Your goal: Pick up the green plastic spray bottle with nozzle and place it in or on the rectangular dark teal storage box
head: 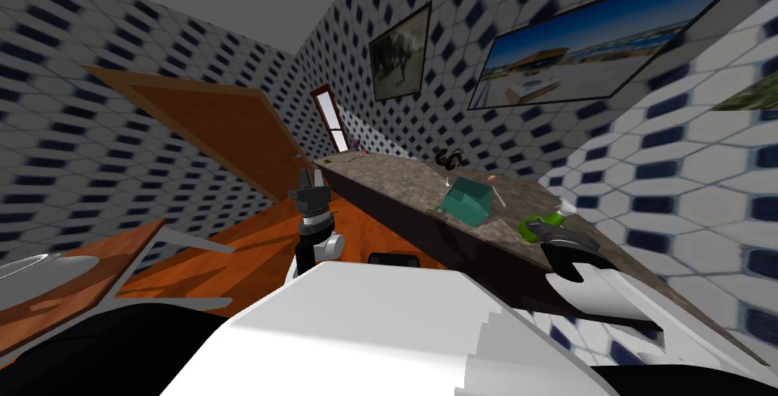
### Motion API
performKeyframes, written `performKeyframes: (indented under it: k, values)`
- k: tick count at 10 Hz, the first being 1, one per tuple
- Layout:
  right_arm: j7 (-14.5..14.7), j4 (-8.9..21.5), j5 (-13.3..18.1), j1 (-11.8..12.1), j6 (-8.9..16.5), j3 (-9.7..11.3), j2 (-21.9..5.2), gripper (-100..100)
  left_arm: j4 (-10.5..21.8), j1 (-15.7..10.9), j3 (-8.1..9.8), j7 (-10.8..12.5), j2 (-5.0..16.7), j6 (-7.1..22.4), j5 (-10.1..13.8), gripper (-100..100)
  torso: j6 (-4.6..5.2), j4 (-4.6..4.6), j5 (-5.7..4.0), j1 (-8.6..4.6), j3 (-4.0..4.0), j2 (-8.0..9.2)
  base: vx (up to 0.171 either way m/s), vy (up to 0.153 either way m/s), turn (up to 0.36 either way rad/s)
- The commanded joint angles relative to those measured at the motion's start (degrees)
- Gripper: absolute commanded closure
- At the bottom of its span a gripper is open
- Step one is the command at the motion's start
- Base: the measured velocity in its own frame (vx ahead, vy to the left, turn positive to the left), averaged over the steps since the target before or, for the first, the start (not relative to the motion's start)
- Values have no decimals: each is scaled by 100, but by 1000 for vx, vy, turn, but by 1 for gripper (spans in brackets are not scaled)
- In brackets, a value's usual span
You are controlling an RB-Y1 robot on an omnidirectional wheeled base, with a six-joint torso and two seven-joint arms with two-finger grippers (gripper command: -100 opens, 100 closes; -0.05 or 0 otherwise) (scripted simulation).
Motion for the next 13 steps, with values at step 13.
performKeyframes:
  k: [13]
  values:
    - [-257, -1293, -761, 253, 602, -493, -503, 100, 0, 0, 2, 0, 3, 0, 0, 0, -23, -7, -26, -120, -19, -31, 55, 49, 31]
